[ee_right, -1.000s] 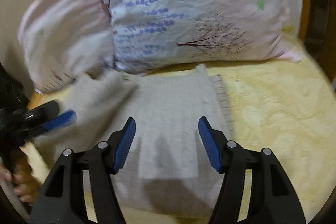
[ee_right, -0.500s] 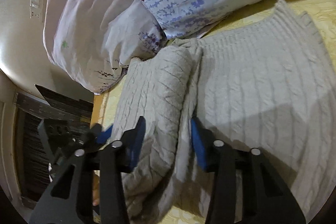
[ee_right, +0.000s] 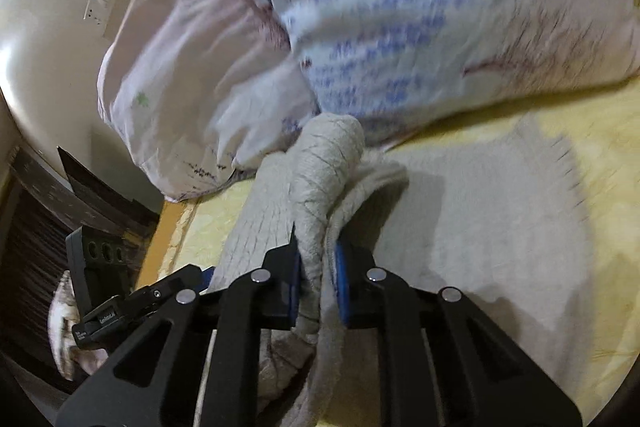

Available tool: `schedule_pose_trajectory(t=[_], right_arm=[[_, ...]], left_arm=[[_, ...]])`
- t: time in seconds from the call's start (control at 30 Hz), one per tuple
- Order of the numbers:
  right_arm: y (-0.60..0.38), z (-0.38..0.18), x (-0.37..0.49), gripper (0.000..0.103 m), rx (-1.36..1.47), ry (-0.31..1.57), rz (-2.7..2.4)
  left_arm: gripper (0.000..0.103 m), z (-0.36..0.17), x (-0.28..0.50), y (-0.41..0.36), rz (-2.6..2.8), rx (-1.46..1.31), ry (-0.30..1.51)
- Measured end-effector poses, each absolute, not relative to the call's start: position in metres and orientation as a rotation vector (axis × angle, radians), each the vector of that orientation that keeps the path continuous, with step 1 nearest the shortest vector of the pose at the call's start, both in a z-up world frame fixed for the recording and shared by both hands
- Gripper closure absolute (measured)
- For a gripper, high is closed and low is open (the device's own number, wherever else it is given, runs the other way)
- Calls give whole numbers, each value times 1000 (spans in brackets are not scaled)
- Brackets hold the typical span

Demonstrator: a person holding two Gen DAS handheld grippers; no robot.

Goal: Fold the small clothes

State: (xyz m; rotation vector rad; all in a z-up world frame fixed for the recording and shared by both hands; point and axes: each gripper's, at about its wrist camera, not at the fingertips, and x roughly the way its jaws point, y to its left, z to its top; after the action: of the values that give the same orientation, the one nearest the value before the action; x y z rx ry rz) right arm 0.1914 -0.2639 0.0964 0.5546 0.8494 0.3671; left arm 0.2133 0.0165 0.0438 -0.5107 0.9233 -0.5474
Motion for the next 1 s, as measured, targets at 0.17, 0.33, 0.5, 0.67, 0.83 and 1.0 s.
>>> schedule_pose_trajectory(t=[0.17,0.33,0.5,0.67,0.83,1.0], right_arm=[[-291,108,178,89,492,821,271],[-326,114,165,89,469,796,170],[-354,107,152,89,474,769,102],[-366,62,161,82,530,903,61],[-392,69,135,60,644,848,73],[-394,82,95,60,663,802,197]], left_arm=[[19,43,212,4,-583,-507,947],[19,44,210,-14,-620,-482,965],[19,40,207,-33,-662,-465,987],[19,30,204,-48,-686,-454,1029],[19,26,202,-51,-718,-479,1043],[19,30,195,-55,-743,-464,1029]])
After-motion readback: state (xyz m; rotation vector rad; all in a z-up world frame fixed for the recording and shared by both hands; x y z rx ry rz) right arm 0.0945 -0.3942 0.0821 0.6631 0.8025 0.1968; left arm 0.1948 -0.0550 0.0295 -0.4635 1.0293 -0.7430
